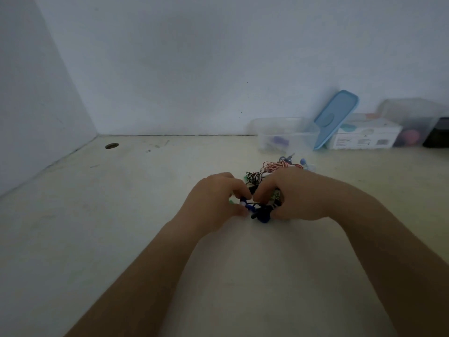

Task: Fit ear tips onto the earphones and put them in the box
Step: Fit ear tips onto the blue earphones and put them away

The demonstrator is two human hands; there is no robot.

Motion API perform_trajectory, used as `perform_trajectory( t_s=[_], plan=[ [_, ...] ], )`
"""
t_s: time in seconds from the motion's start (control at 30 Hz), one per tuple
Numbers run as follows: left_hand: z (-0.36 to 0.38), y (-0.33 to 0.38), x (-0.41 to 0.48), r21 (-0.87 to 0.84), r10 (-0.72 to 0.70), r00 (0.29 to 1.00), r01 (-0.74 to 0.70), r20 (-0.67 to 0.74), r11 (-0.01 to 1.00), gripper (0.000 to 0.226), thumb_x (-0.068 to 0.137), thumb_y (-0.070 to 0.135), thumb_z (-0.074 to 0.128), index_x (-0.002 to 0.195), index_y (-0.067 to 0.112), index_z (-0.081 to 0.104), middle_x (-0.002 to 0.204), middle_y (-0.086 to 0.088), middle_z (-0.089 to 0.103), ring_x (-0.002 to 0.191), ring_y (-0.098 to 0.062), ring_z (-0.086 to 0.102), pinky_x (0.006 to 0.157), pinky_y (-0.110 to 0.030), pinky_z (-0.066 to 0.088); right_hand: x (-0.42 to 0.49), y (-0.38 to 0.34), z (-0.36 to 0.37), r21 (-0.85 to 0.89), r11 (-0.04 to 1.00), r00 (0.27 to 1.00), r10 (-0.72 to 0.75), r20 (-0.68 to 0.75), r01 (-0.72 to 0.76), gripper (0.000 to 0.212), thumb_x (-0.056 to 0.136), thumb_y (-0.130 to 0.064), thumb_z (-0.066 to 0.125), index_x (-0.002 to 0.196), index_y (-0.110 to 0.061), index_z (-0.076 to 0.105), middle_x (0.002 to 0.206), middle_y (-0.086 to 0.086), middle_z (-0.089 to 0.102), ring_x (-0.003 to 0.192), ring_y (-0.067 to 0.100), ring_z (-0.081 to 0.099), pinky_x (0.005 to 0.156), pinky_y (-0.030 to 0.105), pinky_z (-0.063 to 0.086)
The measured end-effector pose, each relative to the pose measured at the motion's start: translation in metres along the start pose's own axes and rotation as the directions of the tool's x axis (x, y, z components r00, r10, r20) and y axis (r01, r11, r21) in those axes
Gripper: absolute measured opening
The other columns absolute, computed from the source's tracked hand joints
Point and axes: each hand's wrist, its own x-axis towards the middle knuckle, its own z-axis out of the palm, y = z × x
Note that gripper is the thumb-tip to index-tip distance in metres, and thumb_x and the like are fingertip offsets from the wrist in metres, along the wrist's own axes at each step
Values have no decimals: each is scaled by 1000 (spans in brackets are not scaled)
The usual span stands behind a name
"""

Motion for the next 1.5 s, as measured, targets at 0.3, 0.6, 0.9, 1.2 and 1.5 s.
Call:
perform_trajectory(
  t_s=[0.3,0.6,0.9,1.2,1.5],
  plan=[
    [8,5,1,32,45,999,-45,2,998,21,75,30,81,93,32,70,76,22,56,74,-6,51,68,-26,39,-6,3,12,30,1000,977,3,-214,3,23,80,-18,71,95,-36,72,92,-12,67,85,10,63,79,34,53],
    [-20,22,10,-428,-82,986,13,-142,904,19,74,16,84,87,24,73,79,10,75,71,-1,72,68,-20,58,-8,29,-11,667,727,900,169,-401,160,23,77,-1,80,93,-17,76,85,-5,77,70,7,69,65,16,53],
    [-27,35,133,-514,-118,971,-4,-206,858,21,76,16,84,95,20,75,89,2,75,78,-10,72,77,-20,56,41,87,-67,702,702,776,375,-507,119,18,79,1,77,93,-10,75,86,1,75,68,1,68,60,12,48],
    [13,24,251,-441,-179,967,83,-181,893,29,80,16,81,107,14,71,95,0,71,82,-10,66,63,-3,41,120,155,-104,641,766,718,467,-516,-38,18,80,-7,75,96,-15,75,91,1,76,86,16,72,83,31,59],
    [18,0,245,-371,-208,965,136,-161,919,41,89,35,71,124,15,67,120,-1,68,99,-8,60,87,-20,46,125,166,-88,530,838,690,462,-558,-132,23,91,-9,59,105,-19,75,101,-7,69,86,6,60,69,10,42]
  ],
)
